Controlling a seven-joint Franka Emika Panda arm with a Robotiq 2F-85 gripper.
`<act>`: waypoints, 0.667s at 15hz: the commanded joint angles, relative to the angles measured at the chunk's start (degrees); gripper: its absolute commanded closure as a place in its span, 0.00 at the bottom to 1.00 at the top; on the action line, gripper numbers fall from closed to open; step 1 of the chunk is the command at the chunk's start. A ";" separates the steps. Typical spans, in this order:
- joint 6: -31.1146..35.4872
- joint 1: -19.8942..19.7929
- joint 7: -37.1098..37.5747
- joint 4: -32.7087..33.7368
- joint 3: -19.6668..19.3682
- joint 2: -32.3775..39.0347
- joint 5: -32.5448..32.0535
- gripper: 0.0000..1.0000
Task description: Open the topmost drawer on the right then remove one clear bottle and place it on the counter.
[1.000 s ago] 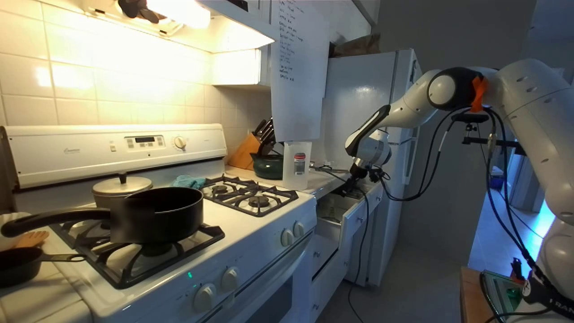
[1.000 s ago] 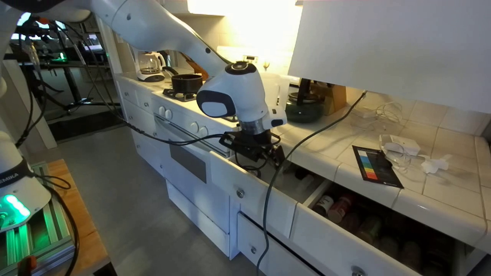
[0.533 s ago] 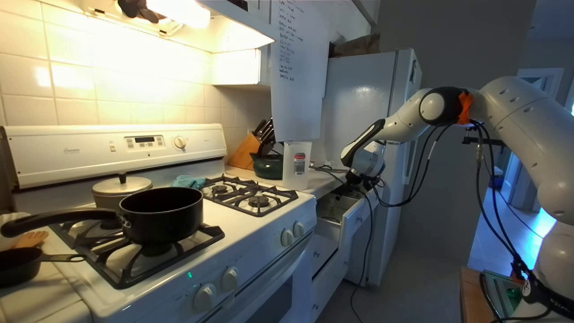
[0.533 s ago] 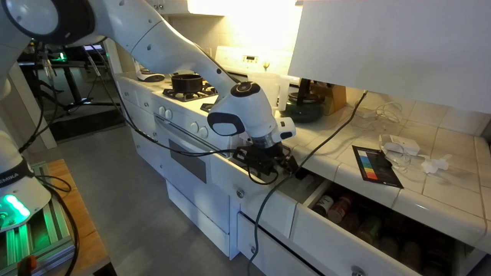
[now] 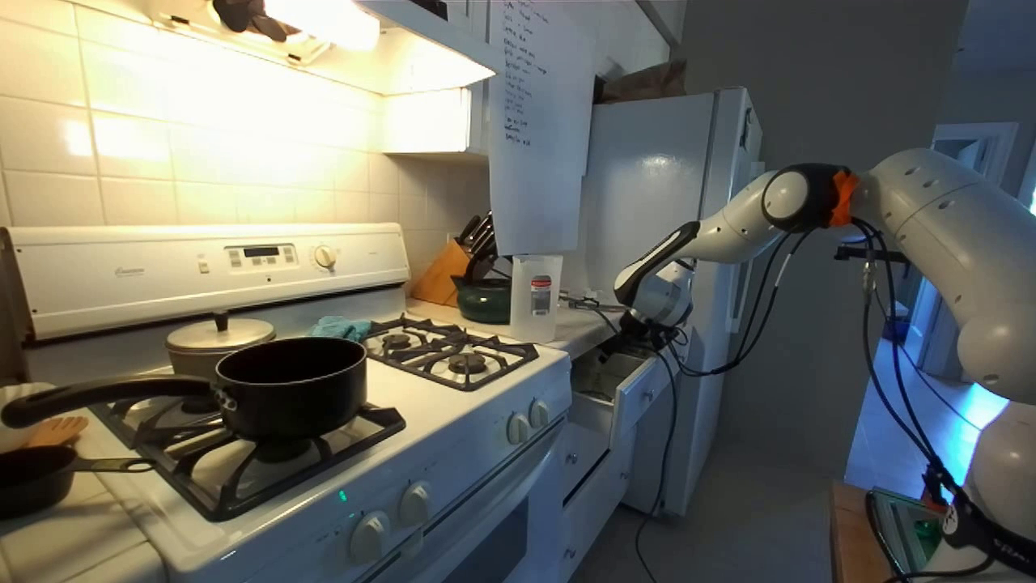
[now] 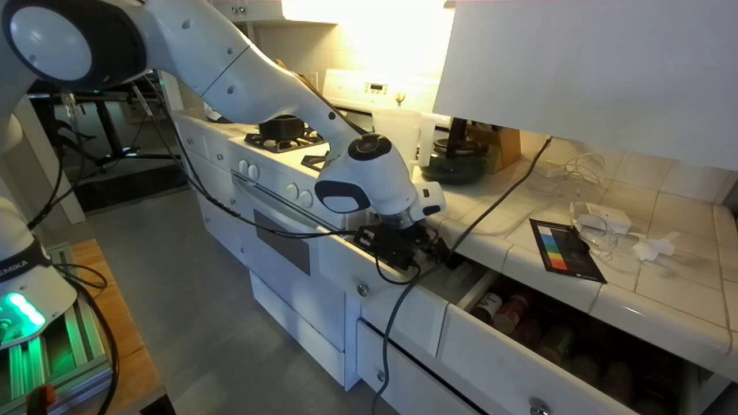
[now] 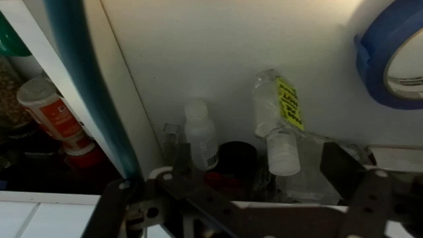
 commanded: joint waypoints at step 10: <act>0.11 -6.95 3.07 -0.73 8.97 0.68 -2.23 0.79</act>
